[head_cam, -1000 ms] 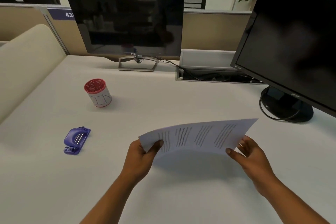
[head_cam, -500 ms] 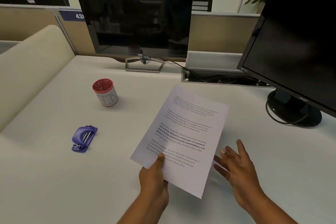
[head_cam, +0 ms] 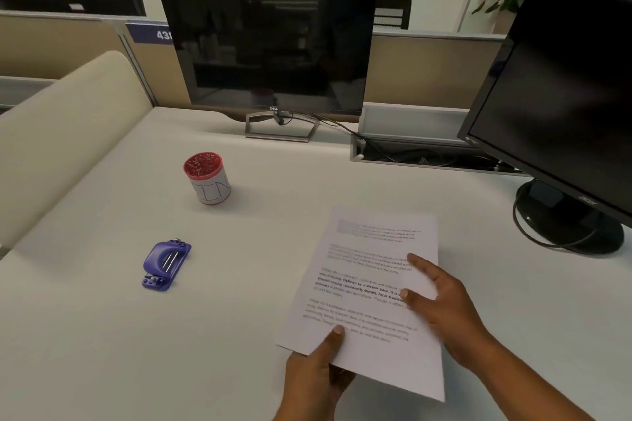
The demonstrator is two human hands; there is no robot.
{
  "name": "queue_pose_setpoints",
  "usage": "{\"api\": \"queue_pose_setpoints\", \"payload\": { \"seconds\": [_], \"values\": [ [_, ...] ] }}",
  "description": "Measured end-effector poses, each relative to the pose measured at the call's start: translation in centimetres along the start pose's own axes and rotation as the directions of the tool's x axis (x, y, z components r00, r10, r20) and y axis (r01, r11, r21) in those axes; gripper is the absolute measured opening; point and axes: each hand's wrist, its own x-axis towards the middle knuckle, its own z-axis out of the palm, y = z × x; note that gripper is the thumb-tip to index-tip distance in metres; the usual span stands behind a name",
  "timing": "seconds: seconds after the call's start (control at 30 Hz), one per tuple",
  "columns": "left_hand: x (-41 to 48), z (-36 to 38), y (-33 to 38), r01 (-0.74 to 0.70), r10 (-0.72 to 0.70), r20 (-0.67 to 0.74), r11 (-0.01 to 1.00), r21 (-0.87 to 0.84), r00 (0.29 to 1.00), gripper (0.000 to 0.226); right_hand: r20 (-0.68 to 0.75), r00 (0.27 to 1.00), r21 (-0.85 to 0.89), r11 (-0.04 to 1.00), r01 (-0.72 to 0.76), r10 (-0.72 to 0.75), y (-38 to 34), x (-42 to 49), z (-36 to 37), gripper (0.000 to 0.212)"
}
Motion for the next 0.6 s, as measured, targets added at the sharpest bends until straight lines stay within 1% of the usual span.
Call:
{"api": "queue_pose_setpoints", "payload": {
  "seconds": [0.07, 0.17, 0.23, 0.3, 0.37, 0.43, 0.47, 0.53, 0.57, 0.6],
  "values": [
    [0.0, -0.8, 0.5, 0.002, 0.001, -0.021, 0.995, 0.104, 1.0, 0.053, 0.022, 1.0, -0.038, 0.999, 0.013, -0.013, -0.2, 0.4, -0.8, 0.062],
    [1.0, -2.6, 2.6, -0.026, 0.047, -0.124, 0.985, 0.17, 0.991, 0.039, 0.053, 0.998, -0.062, 0.998, 0.032, -0.029, -0.3, 1.1, -1.7, 0.064],
    [2.1, -3.9, 4.9, -0.093, 0.134, -0.197, 0.974, 0.207, 0.971, 0.028, 0.066, 0.997, -0.075, 0.996, 0.038, -0.033, -0.2, 1.5, -2.3, 0.065],
    [3.4, -5.5, 7.4, -0.205, 0.285, -0.257, 0.932, 0.298, 0.924, 0.016, 0.086, 0.996, -0.084, 0.995, 0.047, -0.04, -0.3, 1.8, -2.9, 0.065],
    [4.6, -7.0, 10.5, -0.321, 0.465, -0.285, 0.843, 0.433, 0.838, 0.006, 0.122, 0.991, -0.098, 0.993, 0.063, -0.05, -0.6, 2.2, -3.2, 0.068],
    [5.8, -8.5, 14.2, -0.404, 0.633, -0.306, 0.724, 0.56, 0.711, 0.007, 0.163, 0.985, -0.112, 0.991, 0.078, -0.059, -0.8, 2.7, -3.2, 0.071],
    [6.5, -9.3, 16.0, -0.429, 0.707, -0.318, 0.66, 0.617, 0.632, 0.006, 0.177, 0.982, -0.111, 0.991, 0.08, -0.059, -0.8, 2.9, -3.2, 0.072],
    [7.9, -10.9, 19.2, -0.408, 0.823, -0.323, 0.525, 0.747, 0.467, 0.003, 0.186, 0.981, -0.091, 0.994, 0.067, -0.049, -0.7, 3.5, -3.1, 0.072],
    [8.7, -11.7, 20.6, -0.374, 0.857, -0.311, 0.47, 0.8, 0.411, 0.006, 0.185, 0.982, -0.083, 0.995, 0.061, -0.045, -0.6, 3.8, -3.0, 0.072],
    [9.4, -12.3, 21.7, -0.338, 0.872, -0.3, 0.436, 0.834, 0.386, 0.01, 0.182, 0.982, -0.077, 0.995, 0.059, -0.044, -0.5, 4.1, -3.0, 0.072]
  ]
}}
